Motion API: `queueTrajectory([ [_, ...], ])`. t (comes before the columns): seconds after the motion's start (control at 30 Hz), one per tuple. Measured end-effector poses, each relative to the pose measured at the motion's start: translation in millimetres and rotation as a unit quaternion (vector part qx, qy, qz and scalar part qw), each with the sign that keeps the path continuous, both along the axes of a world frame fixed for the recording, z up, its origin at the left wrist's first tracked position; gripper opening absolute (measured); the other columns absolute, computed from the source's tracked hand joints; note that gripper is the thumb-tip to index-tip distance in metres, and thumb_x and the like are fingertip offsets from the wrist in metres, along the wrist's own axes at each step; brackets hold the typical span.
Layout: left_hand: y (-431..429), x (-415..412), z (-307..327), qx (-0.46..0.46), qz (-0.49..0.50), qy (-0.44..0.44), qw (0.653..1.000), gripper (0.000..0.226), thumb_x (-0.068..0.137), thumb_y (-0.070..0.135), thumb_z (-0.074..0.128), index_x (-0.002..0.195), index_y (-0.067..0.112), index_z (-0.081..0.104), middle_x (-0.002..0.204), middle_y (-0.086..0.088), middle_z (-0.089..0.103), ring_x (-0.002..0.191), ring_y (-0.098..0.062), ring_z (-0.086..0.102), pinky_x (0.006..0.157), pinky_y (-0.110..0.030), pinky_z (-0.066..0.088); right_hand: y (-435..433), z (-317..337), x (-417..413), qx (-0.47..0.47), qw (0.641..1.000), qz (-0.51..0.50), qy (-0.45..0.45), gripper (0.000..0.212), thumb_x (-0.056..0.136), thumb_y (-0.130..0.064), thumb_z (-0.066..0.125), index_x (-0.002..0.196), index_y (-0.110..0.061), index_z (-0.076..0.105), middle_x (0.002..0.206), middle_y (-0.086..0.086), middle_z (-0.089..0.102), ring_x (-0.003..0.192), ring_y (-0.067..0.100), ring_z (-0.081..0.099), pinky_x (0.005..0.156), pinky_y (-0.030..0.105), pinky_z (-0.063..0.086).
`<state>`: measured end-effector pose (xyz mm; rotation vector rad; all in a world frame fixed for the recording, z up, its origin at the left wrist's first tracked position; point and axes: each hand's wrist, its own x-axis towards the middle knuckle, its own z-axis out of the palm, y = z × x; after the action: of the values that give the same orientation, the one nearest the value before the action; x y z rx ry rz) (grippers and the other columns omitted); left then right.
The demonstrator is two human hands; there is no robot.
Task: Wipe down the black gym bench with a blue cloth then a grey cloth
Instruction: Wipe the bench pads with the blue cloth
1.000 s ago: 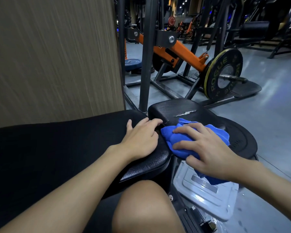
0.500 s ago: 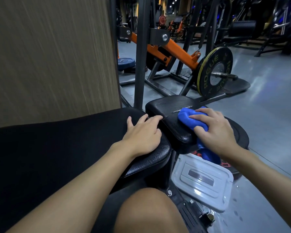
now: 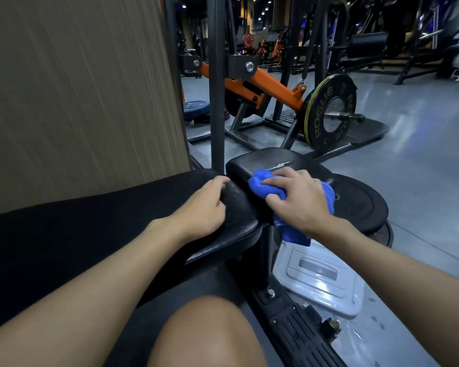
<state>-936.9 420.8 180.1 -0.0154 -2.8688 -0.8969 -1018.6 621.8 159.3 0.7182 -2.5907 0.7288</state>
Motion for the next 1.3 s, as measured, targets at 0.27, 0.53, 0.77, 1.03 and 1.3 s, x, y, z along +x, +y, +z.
queueTrajectory([
  [0.27, -81, 108, 6, -0.201, 0.149, -0.045, 0.967, 0.04, 0.096, 0.029, 0.036, 0.136, 0.028, 0.042, 0.141, 0.008, 0.044, 0.132, -0.017, 0.038, 0.109, -0.052, 0.028, -83, 22, 45, 0.028, 0.989, 0.128, -0.075, 0.052, 0.073, -0.04, 0.045, 0.12, -0.037, 0.067, 0.129, -0.009, 0.058, 0.119, 0.028, 0.053, 0.097, 0.046, 0.044],
  [0.53, -139, 172, 20, -0.093, 0.195, 0.009, 0.976, 0.034, 0.098, 0.028, 0.038, 0.127, 0.026, 0.053, 0.13, 0.01, 0.053, 0.12, -0.014, 0.05, 0.105, -0.043, 0.036, -159, 50, 70, 0.076, 0.983, 0.142, -0.088, 0.041, 0.075, -0.019, 0.057, 0.113, -0.031, 0.068, 0.119, 0.004, 0.059, 0.11, 0.03, 0.058, 0.093, 0.041, 0.047],
  [0.77, -175, 204, 51, 0.244, 0.263, 0.005, 0.933, 0.015, 0.097, 0.027, 0.048, 0.094, 0.018, 0.059, 0.104, -0.011, 0.068, 0.082, -0.02, 0.061, 0.078, -0.036, 0.052, -239, 75, 144, -0.077, 0.96, 0.255, -0.09, 0.044, 0.078, -0.003, 0.057, 0.116, -0.02, 0.071, 0.124, 0.002, 0.064, 0.119, 0.018, 0.055, 0.096, 0.017, 0.034],
  [1.03, -191, 277, 68, 0.558, 0.222, 0.108, 0.792, 0.036, 0.097, 0.047, 0.048, 0.104, 0.02, 0.07, 0.093, -0.005, 0.072, 0.071, -0.018, 0.066, 0.079, -0.04, 0.05, -303, 80, 254, -0.206, 0.89, 0.399, -0.082, 0.075, 0.079, -0.006, 0.065, 0.147, -0.012, 0.032, 0.132, -0.001, 0.04, 0.117, 0.0, 0.038, 0.094, -0.002, 0.024],
  [1.3, -279, 396, 63, 0.529, 0.342, 0.265, 0.73, 0.023, 0.099, 0.013, 0.049, 0.116, 0.006, 0.062, 0.108, -0.018, 0.071, 0.095, -0.029, 0.071, 0.081, -0.043, 0.058, -404, 88, 348, -0.023, 0.859, 0.5, -0.106, 0.084, 0.077, -0.054, 0.067, 0.149, -0.027, 0.033, 0.151, -0.008, 0.028, 0.142, 0.01, 0.022, 0.117, 0.041, 0.023],
])
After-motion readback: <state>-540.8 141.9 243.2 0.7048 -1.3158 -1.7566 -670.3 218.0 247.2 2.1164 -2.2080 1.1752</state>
